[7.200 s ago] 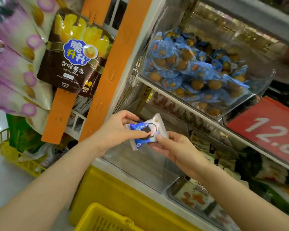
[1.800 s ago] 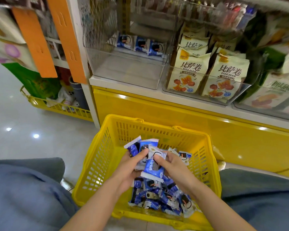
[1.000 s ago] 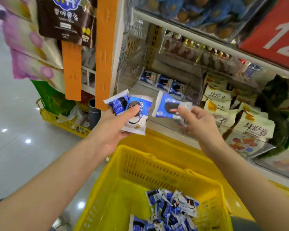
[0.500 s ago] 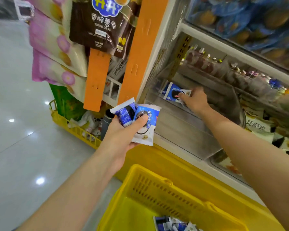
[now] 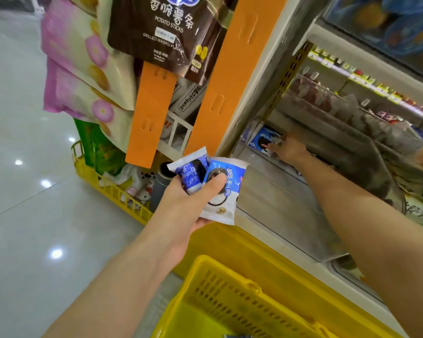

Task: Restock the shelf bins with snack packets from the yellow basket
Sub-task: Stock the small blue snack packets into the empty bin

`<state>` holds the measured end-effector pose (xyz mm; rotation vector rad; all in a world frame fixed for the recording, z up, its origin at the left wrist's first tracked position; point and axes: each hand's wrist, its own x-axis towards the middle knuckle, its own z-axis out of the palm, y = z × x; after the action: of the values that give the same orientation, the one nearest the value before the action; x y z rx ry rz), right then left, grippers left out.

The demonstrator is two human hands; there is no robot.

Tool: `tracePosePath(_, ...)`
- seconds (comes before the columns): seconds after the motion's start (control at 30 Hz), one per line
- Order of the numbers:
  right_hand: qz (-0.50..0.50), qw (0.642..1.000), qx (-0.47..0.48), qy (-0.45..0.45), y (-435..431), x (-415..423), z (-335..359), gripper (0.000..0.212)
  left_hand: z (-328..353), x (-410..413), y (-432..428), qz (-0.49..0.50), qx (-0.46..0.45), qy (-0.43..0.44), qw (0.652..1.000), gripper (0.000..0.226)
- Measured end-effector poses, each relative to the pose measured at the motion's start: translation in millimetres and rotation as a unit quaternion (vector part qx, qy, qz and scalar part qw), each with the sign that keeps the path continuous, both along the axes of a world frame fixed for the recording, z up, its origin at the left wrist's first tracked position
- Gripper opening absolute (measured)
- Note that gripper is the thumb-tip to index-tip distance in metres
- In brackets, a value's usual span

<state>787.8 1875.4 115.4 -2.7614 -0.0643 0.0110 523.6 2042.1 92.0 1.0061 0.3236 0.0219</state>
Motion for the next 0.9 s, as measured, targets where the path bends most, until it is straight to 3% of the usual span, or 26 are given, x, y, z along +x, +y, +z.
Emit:
tracePosePath(0.27,0.026,0.995,-0.051,-0.081,1,-12,9,0.052,9,-3,0,0.003,-0.01,-0.01,1.0,0.072)
tracePosePath(0.37,0.045,0.99,0.059,-0.123,9,-50,21,0.044,14,-6,-6,0.007,-0.027,-0.012,1.0,0.069)
tracePosePath(0.5,0.121,0.95,0.224,-0.178,12,-135,41,0.018,20,-12,-14,0.004,-0.04,-0.005,0.999,0.072)
tracePosePath(0.6,0.177,0.94,0.27,-0.111,8,-195,51,0.014,23,-18,-20,-0.013,-0.034,0.005,0.999,0.069)
tracePosePath(0.7,0.166,0.944,0.277,0.06,5,-230,54,0.022,25,-26,-26,-0.028,-0.02,0.01,0.999,0.065)
tracePosePath(0.77,0.141,0.929,0.295,0.175,2,-244,53,0.014,27,-31,-30,-0.034,-0.007,0.003,0.999,0.063)
tracePosePath(0.9,0.114,0.911,0.333,0.215,-6,-254,55,0.023,29,-37,-35,-0.041,0.05,-0.015,0.998,0.07)
